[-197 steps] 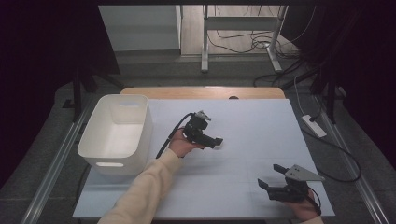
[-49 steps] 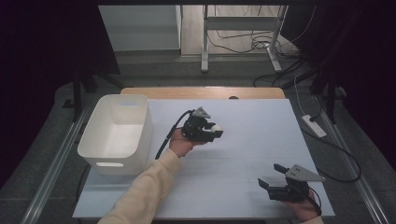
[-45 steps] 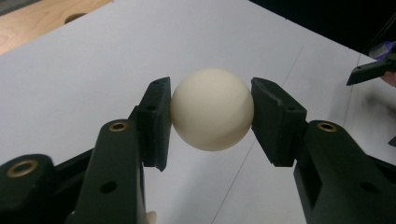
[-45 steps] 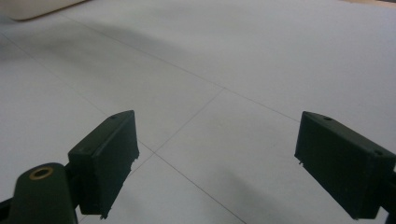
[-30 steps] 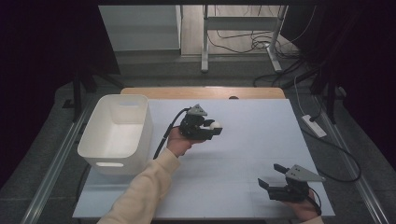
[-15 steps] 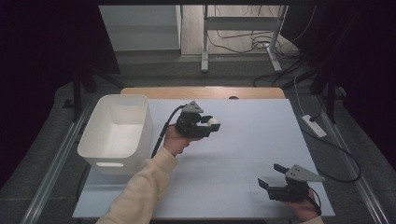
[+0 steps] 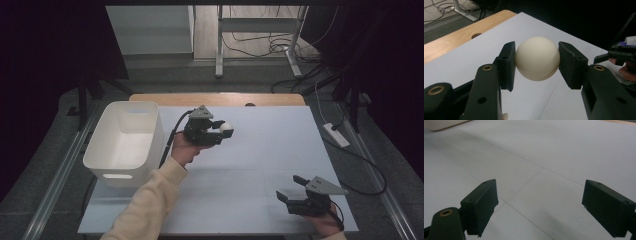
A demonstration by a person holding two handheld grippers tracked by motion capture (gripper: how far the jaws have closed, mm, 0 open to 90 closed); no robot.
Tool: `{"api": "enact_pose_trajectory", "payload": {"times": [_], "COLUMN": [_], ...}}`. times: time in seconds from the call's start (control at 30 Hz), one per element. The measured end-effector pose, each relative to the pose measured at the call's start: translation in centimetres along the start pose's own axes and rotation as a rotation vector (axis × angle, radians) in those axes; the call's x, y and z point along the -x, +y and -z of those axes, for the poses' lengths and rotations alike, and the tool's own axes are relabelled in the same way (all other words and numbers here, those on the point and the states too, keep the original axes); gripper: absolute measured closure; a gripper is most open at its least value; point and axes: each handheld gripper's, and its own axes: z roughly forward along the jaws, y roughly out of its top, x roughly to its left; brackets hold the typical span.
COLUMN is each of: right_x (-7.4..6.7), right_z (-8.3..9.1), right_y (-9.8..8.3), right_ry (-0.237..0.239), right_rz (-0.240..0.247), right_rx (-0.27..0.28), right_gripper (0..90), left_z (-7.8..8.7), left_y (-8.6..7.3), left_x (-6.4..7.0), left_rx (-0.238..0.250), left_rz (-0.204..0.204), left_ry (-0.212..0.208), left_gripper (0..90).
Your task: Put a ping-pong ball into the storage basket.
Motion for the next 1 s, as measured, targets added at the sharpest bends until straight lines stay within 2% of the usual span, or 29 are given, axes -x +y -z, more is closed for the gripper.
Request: {"api": "enact_pose_trajectory", "payload": {"times": [1.0], "right_x": [0.0], "right_z": [0.0], "right_y": [0.0], "right_ry": [-0.001], "right_rz": [0.002], "right_rx": [0.002], "right_gripper": [13.2], "left_z": [3.2], "left_y": [0.5], "left_x": [0.0], "left_rx": [0.061], "left_rz": [0.0], "left_ry": [0.016], "left_gripper": [50.9]}}
